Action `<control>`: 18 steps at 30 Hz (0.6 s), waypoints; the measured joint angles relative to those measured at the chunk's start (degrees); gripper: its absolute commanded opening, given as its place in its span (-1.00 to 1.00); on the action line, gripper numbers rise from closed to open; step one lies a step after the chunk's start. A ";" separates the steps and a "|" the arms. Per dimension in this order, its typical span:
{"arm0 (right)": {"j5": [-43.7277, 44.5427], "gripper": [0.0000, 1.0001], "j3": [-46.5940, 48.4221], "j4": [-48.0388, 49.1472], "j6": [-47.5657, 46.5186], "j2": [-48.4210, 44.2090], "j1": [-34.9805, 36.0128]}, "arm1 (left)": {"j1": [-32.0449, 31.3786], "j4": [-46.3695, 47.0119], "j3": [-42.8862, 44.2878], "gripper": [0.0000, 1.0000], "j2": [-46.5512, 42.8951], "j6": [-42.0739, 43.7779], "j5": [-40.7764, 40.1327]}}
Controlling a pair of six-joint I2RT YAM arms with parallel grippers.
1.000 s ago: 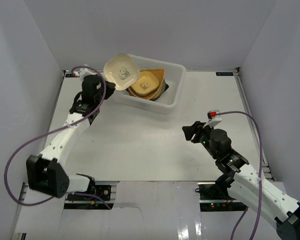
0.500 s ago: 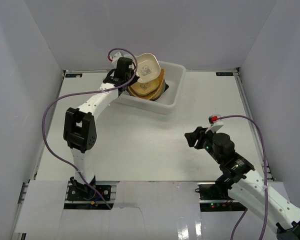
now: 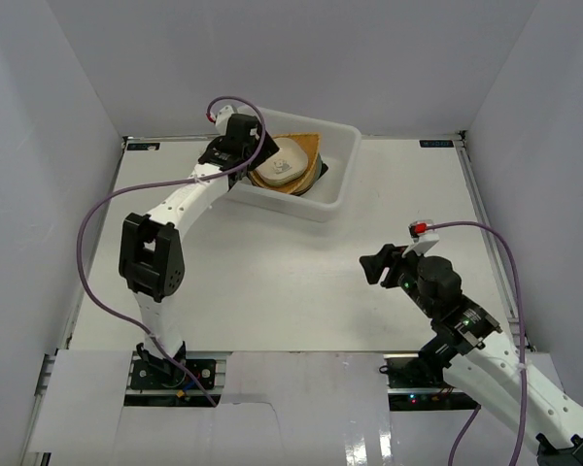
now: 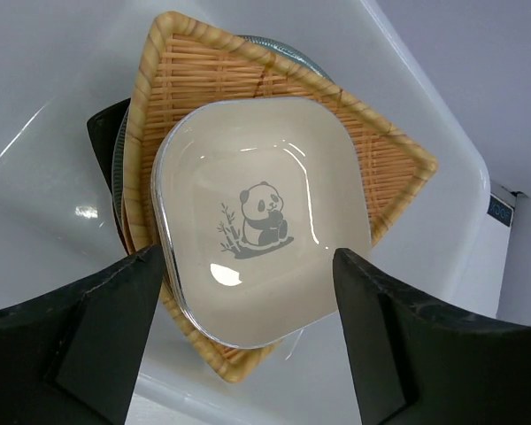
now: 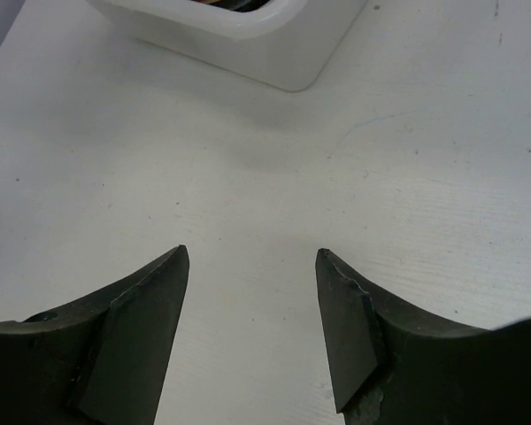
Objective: Place the plates into the plastic bin on the countertop
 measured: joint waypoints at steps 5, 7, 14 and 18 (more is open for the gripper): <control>1.64 0.96 2.43 -2.45 -1.33 -1.90 0.00 | -0.07 0.94 -3.54 0.78 -5.38 1.01 0.26; 2.56 0.80 3.96 -3.39 -2.47 -2.05 0.00 | -0.28 2.16 -6.29 0.76 -10.19 2.51 1.01; 5.16 0.80 11.17 -7.74 -8.76 -0.15 0.00 | -6.10 8.98 -21.22 0.96 -38.73 11.91 5.90; 5.90 0.80 15.37 -9.22 -10.54 0.98 0.00 | -6.86 8.63 -34.42 0.96 -59.12 16.50 8.24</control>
